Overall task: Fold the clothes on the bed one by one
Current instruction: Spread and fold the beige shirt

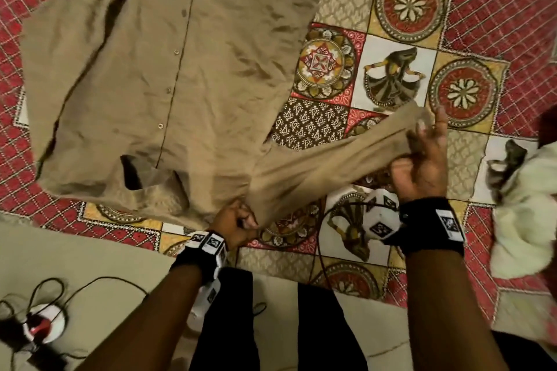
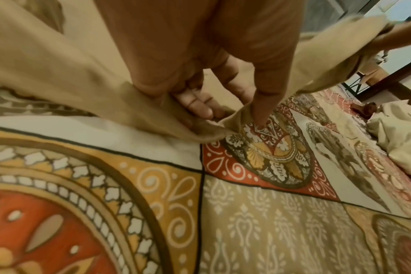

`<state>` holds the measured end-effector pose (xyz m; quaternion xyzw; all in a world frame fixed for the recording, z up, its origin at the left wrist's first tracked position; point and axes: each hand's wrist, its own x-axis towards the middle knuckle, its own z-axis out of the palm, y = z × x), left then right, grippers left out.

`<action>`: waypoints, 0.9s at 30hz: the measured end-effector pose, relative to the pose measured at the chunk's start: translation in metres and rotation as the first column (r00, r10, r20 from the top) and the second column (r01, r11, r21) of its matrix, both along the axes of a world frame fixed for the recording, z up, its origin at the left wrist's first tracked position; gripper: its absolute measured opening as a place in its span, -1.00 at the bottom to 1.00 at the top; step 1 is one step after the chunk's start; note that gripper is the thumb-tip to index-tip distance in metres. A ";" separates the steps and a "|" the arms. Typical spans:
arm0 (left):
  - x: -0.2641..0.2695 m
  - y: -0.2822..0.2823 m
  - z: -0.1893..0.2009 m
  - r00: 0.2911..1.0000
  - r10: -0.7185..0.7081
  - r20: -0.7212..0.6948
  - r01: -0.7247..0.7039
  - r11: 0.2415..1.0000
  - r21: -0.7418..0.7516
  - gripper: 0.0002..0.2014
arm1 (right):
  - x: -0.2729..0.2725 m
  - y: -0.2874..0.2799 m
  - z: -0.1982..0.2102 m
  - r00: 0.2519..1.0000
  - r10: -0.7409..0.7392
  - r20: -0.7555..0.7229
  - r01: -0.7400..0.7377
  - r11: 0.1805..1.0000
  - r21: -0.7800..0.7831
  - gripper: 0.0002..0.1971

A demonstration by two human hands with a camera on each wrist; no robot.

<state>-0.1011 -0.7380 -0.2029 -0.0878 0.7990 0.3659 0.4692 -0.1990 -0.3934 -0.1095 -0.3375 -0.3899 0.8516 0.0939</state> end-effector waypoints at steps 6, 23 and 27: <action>0.000 0.006 -0.012 0.995 -0.089 0.051 0.093 0.992 -0.079 -0.89 | -0.005 0.075 -0.004 0.994 0.041 0.098 -0.064 0.968 0.243 -0.50; -0.016 0.110 -0.023 0.836 -0.279 -0.472 0.096 0.922 -0.374 -0.82 | 0.053 0.040 -0.092 0.704 0.455 0.545 -0.677 0.200 0.708 -0.76; -0.004 0.108 -0.030 0.811 -0.305 -0.499 0.091 0.908 -0.408 -0.59 | -0.008 0.060 -0.111 0.816 0.282 0.504 -0.566 0.217 0.795 -0.74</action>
